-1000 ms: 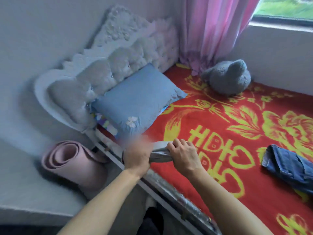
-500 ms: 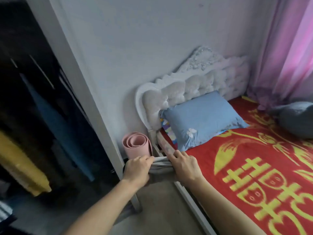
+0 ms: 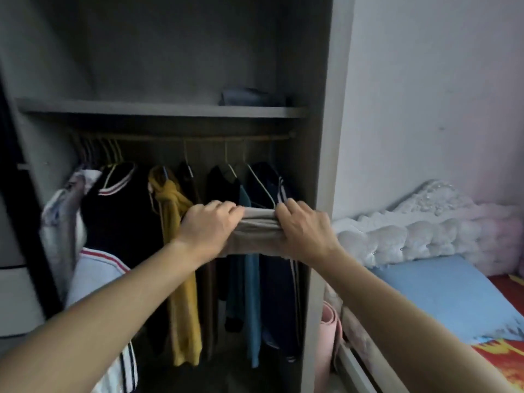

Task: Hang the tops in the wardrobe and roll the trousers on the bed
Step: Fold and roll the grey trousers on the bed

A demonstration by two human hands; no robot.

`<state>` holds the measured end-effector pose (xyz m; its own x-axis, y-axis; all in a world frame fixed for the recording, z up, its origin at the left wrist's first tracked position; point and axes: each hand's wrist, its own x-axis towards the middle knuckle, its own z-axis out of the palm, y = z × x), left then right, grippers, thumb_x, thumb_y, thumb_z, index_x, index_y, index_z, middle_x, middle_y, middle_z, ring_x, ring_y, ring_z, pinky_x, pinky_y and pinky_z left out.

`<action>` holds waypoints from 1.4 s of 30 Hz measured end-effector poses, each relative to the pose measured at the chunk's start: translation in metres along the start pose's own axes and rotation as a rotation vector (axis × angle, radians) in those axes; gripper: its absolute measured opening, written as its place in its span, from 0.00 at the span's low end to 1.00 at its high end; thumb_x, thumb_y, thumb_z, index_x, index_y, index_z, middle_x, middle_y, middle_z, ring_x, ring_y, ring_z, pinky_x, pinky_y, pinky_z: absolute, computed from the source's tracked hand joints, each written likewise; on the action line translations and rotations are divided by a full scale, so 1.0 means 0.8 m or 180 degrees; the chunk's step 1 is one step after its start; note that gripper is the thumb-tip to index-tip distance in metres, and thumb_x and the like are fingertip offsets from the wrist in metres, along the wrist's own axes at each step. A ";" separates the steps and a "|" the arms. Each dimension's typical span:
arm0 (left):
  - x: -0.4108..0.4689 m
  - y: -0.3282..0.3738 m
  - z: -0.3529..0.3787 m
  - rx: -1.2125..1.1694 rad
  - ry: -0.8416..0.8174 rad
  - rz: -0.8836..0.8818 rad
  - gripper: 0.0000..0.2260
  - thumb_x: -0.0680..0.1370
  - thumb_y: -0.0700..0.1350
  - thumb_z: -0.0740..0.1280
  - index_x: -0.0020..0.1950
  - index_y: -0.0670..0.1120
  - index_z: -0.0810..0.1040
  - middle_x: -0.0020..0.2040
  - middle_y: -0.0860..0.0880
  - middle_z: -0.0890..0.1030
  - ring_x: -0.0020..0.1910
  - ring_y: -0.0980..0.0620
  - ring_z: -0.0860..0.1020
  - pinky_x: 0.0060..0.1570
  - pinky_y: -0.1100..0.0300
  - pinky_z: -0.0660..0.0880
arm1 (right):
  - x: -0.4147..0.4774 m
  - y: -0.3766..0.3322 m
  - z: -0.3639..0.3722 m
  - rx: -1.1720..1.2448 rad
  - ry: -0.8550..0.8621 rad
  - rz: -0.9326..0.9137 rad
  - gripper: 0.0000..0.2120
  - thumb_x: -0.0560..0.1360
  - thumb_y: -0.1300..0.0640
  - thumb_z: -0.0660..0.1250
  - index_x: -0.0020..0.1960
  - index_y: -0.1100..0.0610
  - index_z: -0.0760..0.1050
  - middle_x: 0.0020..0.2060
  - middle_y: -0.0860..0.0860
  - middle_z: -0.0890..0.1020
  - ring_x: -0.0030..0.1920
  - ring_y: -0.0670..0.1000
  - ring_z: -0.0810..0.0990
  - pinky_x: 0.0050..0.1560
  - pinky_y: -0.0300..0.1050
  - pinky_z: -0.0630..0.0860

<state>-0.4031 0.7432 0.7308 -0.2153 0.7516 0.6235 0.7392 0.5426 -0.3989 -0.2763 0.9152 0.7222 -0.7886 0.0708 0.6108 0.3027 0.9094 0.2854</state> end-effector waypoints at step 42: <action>0.439 -0.526 0.152 0.1949 0.0487 0.0025 0.18 0.71 0.52 0.70 0.48 0.49 0.61 0.49 0.44 0.78 0.42 0.39 0.80 0.30 0.56 0.59 | 0.754 0.043 0.080 -0.1630 0.1202 -0.1315 0.21 0.72 0.46 0.68 0.57 0.58 0.69 0.52 0.58 0.76 0.41 0.63 0.81 0.30 0.49 0.61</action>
<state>-0.8673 0.8241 1.0361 -0.0842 0.7188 0.6901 0.2314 0.6877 -0.6881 -0.7761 1.0157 1.0534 -0.6828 -0.4633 0.5650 0.3058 0.5211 0.7969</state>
